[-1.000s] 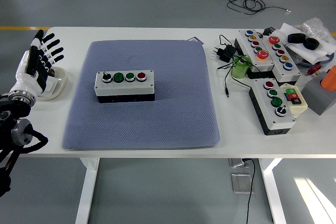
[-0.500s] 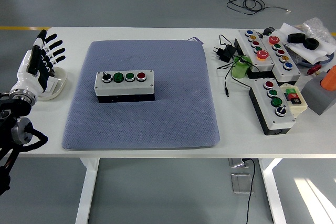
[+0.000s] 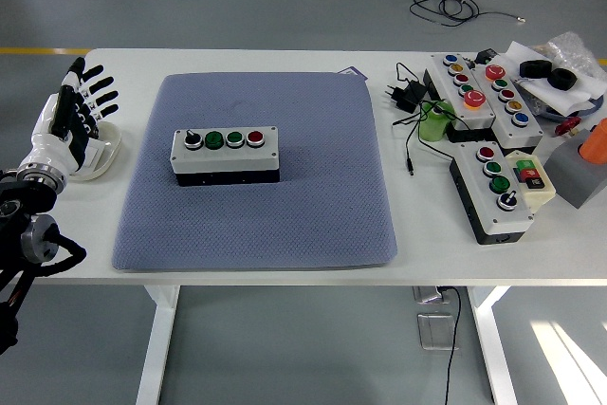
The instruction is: Pick up the button,place it on the desk,press the button,press the button
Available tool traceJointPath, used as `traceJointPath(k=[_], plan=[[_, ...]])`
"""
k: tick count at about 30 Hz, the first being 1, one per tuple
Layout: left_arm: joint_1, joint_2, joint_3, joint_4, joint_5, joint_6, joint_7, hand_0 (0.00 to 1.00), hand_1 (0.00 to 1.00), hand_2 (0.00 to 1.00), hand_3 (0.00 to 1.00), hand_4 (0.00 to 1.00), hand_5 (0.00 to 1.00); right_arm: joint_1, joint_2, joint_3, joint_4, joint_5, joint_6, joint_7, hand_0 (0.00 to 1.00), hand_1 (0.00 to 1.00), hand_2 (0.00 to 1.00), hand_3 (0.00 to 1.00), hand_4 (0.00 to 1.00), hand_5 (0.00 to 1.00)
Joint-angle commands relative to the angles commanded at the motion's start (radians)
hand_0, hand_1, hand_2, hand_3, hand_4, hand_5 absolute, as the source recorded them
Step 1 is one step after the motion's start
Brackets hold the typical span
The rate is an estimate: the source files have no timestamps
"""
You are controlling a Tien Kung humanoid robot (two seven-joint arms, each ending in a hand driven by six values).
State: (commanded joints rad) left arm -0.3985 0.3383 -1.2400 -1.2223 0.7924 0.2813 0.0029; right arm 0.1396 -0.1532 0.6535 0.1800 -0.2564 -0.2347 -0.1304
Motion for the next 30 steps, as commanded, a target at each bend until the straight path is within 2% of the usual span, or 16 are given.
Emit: traceJointPath(k=[30], plan=[[0.003, -0.002, 0.010, 0.012, 0.000, -0.006, 0.000, 0.782, 0.807, 0.836, 0.852, 0.646, 0.998, -0.007, -0.002, -0.009, 0.000, 0.001, -0.002, -0.004, 0.787, 0.797, 0.817, 0.751, 0.412, 0.479]])
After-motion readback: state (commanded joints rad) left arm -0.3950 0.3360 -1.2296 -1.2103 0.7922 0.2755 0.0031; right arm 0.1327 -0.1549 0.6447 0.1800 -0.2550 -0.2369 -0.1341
